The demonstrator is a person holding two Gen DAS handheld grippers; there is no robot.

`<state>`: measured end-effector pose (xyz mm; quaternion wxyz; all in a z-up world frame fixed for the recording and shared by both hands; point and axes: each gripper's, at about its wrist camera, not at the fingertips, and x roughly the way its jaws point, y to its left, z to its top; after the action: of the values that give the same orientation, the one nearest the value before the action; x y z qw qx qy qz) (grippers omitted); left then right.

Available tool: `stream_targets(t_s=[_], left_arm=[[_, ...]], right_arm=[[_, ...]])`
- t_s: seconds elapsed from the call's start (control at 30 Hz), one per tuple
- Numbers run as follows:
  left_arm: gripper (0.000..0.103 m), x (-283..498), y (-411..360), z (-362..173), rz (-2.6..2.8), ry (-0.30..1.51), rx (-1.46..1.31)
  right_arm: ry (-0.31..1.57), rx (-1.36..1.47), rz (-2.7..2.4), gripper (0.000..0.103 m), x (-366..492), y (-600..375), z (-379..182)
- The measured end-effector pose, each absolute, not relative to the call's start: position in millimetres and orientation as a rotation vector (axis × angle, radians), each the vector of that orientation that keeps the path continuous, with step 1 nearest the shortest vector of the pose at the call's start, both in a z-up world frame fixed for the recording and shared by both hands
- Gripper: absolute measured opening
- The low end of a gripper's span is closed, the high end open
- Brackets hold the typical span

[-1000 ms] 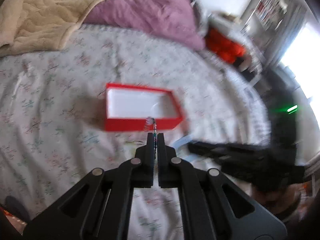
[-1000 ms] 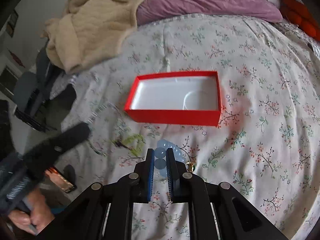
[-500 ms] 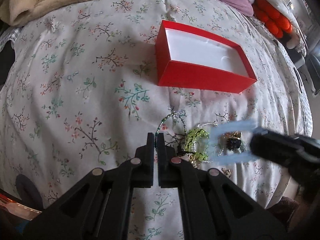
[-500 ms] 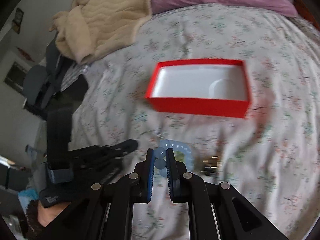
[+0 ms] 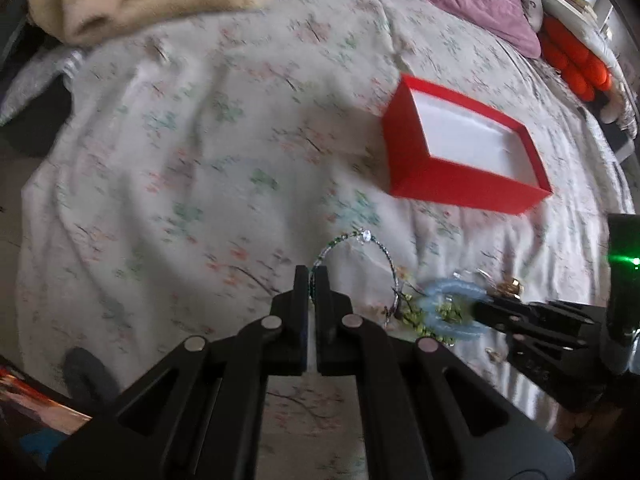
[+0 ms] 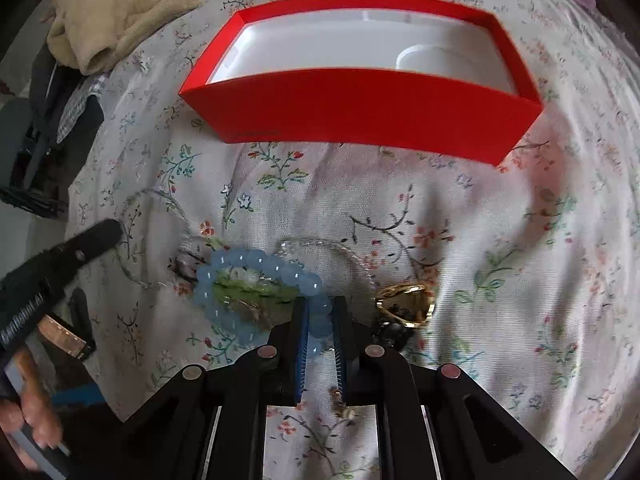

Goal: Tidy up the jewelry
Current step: 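Lift both held bracelets and carry them over the red box, then lower both bracelets into the red box and open both tools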

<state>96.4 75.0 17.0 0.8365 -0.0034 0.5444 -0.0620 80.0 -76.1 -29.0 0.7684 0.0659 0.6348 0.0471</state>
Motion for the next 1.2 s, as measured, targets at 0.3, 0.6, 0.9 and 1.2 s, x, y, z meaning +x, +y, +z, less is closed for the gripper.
stream_targets(t_s=[0.3, 0.6, 0.9, 1.2], left_arm=[[0.003, 85.2, 72.3, 55.0, -0.177, 1.021, -0.016], [0.003, 80.0, 60.1, 76.7, -0.292, 0.964, -0.087], [0.003, 100.0, 33.6, 90.0, -0.378, 0.935, -0.124], [0.003, 148.0, -6.4, 74.8, -0.527, 0.911, -0.271]], right_arm=[[1.281, 0.208, 0.17, 0.012, 70.9, -79.3, 10.3], [1.156, 0.232, 0.251, 0.012, 64.0, -73.3, 61.1], [1.063, 0.298, 0.199, 0.012, 74.8, -91.5, 94.7], [1.015, 0.351, 0.085, 0.012, 107.0, -132.6, 106.0]])
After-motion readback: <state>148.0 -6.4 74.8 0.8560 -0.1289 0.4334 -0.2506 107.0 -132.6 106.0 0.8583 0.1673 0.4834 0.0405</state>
